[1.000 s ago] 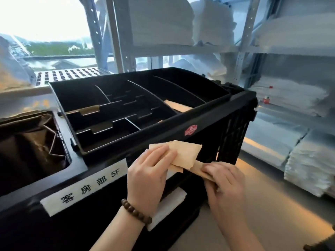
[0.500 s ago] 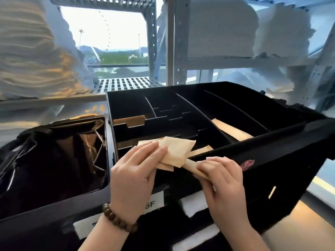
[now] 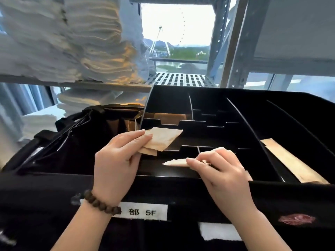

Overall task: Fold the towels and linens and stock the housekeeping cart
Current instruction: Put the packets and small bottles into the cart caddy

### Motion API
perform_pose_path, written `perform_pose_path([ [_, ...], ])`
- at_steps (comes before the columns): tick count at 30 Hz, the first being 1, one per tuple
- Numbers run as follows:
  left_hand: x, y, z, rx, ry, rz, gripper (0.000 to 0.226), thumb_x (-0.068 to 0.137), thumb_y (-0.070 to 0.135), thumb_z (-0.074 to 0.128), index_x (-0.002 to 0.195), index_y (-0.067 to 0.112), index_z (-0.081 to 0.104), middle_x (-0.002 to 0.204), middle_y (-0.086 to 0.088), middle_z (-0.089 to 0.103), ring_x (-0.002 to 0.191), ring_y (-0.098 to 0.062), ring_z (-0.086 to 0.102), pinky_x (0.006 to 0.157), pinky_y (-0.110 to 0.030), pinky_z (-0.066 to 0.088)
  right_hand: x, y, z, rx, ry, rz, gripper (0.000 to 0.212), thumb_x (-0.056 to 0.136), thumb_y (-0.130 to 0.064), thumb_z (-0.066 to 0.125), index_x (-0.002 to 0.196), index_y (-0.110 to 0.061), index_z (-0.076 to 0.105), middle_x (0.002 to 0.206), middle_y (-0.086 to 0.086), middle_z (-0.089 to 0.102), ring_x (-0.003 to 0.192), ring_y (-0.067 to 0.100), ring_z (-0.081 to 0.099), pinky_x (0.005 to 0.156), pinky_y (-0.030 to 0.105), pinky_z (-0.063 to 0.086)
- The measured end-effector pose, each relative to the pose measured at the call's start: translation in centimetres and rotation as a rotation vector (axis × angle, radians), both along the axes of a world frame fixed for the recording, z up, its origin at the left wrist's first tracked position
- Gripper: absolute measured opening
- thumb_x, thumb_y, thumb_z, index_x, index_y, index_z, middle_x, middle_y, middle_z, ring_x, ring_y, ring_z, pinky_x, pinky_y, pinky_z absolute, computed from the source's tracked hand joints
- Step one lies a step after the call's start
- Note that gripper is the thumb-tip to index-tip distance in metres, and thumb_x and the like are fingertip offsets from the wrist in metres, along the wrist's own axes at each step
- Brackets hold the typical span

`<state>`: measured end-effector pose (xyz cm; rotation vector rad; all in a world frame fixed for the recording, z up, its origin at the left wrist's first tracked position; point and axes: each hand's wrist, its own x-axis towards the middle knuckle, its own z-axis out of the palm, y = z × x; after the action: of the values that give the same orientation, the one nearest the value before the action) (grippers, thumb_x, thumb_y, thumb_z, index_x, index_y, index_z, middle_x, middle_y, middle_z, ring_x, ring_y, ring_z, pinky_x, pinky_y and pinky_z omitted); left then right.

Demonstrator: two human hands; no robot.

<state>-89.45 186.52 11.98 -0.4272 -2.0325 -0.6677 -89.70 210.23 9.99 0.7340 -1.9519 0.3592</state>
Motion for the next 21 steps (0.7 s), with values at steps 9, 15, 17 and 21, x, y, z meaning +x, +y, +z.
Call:
perform_pose_path([
  [9, -1.3, -1.0, 0.2, 0.006, 0.005, 0.033, 0.029, 0.085, 0.008, 0.059, 0.110, 0.013, 0.072, 0.113, -0.002, 0.068, 0.104, -0.018, 0.065, 0.092, -0.030, 0.051, -3.3, -1.7, 1.3, 0.176, -0.227, 0.074, 0.012, 0.076, -0.015, 0.081, 0.086, -0.019, 0.077, 0.082, -0.003, 0.066, 0.070, 0.017, 0.060, 0.050, 0.028, 0.053],
  [15, -2.4, -0.9, -0.3, -0.014, 0.017, -0.003, 0.032, 0.085, 0.007, 0.059, 0.116, 0.014, 0.067, 0.115, -0.003, 0.067, 0.106, -0.019, 0.064, 0.090, -0.034, 0.053, -3.9, -2.3, 1.7, 0.305, -0.287, 0.055, 0.010, 0.073, -0.026, 0.083, 0.080, -0.030, 0.078, 0.078, -0.010, 0.066, 0.068, 0.013, 0.059, 0.053, 0.020, 0.043],
  [17, -2.7, -1.0, -0.5, -0.019, 0.020, -0.011, 0.034, 0.085, 0.007, 0.060, 0.117, 0.014, 0.065, 0.115, -0.003, 0.066, 0.106, -0.019, 0.064, 0.089, -0.034, 0.053, -4.0, -2.6, 1.8, 0.338, -0.302, 0.065, 0.010, 0.071, -0.031, 0.084, 0.078, -0.034, 0.078, 0.076, -0.013, 0.066, 0.068, 0.013, 0.059, 0.054, 0.021, 0.044],
  [21, -3.1, -1.1, -0.5, -0.020, 0.025, -0.031, 0.035, 0.084, 0.006, 0.061, 0.117, 0.015, 0.063, 0.114, -0.003, 0.066, 0.105, -0.020, 0.064, 0.088, -0.035, 0.054, -4.2, -3.2, 2.0, 0.398, -0.355, 0.077, 0.013, 0.066, -0.038, 0.086, 0.074, -0.041, 0.076, 0.073, -0.019, 0.065, 0.066, 0.007, 0.057, 0.057, 0.018, 0.034],
])
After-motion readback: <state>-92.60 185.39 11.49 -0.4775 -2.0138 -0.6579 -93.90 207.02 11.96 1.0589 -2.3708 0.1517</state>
